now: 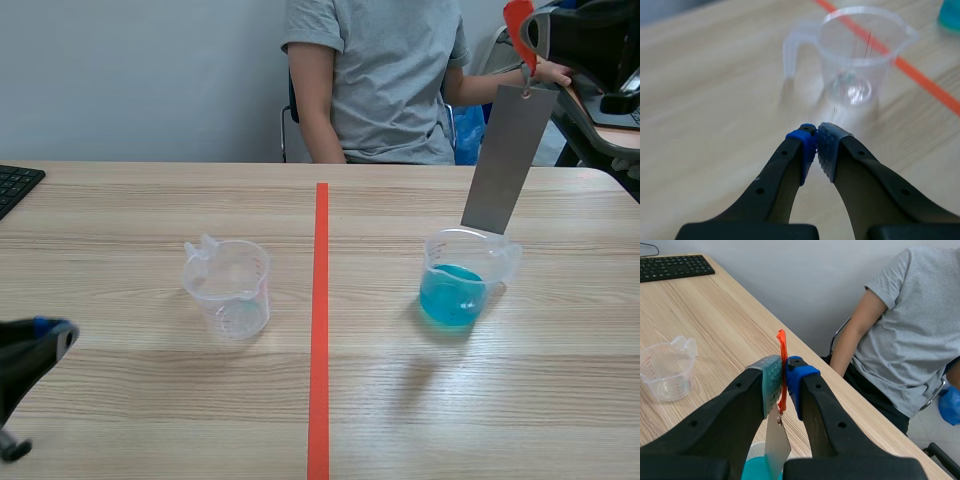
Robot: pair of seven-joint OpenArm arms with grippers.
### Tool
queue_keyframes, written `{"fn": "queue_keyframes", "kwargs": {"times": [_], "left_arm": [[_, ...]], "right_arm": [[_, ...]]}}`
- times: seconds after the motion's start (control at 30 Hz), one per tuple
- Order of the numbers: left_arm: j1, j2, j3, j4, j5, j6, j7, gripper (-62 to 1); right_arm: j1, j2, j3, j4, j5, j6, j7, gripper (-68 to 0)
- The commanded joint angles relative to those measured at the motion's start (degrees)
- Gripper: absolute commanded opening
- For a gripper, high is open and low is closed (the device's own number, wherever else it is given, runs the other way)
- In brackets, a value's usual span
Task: Do the redox reaction experiment.
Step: 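Point at the plate with the left hand, then lower the plate into the blue solution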
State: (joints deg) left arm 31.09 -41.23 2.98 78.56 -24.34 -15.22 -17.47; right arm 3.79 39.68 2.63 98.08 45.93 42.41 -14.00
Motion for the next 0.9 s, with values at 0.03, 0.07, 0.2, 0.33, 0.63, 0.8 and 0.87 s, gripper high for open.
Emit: {"fn": "queue_keyframes", "kwargs": {"times": [0.03, 0.07, 0.2, 0.33, 0.63, 0.8, 0.87], "left_arm": [[5.1, 0.8, -1.9, -0.2, -0.3, -0.3, -1.2, -55.6], [7.3, 1.0, -3.0, -0.2, -0.3, -0.3, -1.2, -55.6], [14.5, 1.7, -6.1, -0.2, -0.3, -0.3, -1.2, -55.6], [18.4, 4.1, -7.7, -0.2, -0.1, -0.3, -1.0, -55.6], [21.5, 12.2, -9.0, -0.3, -0.1, 0.7, -0.7, -55.6], [21.6, 14.7, -9.0, -0.3, -0.1, 1.0, -0.7, -55.6], [21.6, 14.8, -9.0, -0.3, -0.1, 1.0, -0.7, -55.6]], "right_arm": [[0.9, 0.6, 1.0, -0.6, 0.7, 0.3, 1.2, -66.0], [0.9, 0.6, 1.0, -0.9, 0.8, 0.3, 1.4, -66.0], [1.0, 0.6, 0.8, -2.3, 0.7, 0.3, 2.0, -66.0], [1.0, 0.6, 0.3, -3.7, 0.6, 0.3, 3.1, -66.0], [1.0, -2.0, -0.4, -5.4, -2.8, 0.3, 4.9, -66.0], [1.0, -2.3, -2.4, -5.9, -4.5, 0.3, 6.8, -66.0], [1.0, -2.3, -3.1, -6.4, -4.7, 0.3, 7.5, -66.0]]}}
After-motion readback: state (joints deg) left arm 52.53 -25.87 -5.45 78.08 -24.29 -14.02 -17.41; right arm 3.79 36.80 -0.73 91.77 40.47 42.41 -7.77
